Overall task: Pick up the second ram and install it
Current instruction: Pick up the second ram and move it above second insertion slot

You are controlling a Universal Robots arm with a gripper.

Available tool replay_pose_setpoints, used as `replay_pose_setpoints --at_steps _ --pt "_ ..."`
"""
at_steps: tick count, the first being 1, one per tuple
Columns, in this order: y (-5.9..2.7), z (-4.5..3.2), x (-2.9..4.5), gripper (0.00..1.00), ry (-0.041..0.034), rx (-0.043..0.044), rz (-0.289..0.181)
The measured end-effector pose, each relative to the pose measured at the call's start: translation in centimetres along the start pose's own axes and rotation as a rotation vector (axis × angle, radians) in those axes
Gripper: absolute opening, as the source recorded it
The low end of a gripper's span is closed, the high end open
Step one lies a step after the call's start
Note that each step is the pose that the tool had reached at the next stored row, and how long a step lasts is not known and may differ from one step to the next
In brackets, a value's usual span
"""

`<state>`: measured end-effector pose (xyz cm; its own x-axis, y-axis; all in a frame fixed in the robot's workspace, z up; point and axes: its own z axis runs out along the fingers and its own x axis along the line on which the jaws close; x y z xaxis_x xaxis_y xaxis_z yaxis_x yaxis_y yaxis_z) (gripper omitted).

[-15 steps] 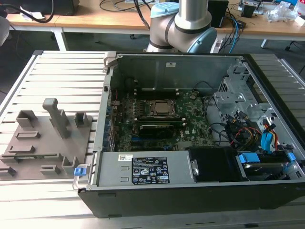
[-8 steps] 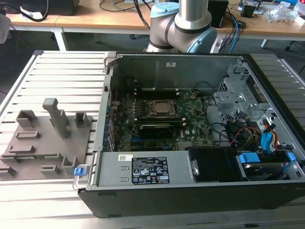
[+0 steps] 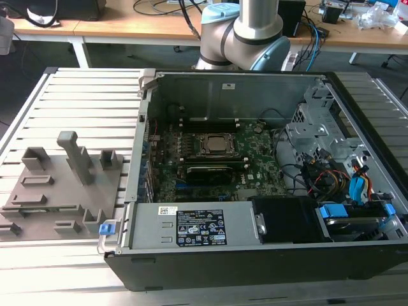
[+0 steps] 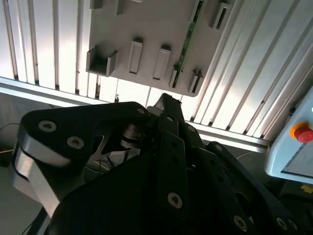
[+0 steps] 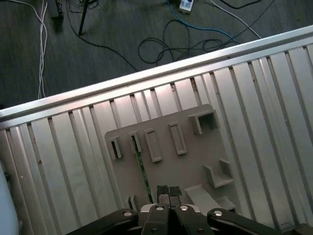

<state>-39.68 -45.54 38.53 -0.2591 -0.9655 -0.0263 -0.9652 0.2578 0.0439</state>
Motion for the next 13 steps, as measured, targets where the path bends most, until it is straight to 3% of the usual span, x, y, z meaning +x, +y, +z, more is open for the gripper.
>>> replay_pose_setpoints --at_steps 13 --pt "0.0 0.0 0.0 0.11 0.0084 -0.005 -0.192"
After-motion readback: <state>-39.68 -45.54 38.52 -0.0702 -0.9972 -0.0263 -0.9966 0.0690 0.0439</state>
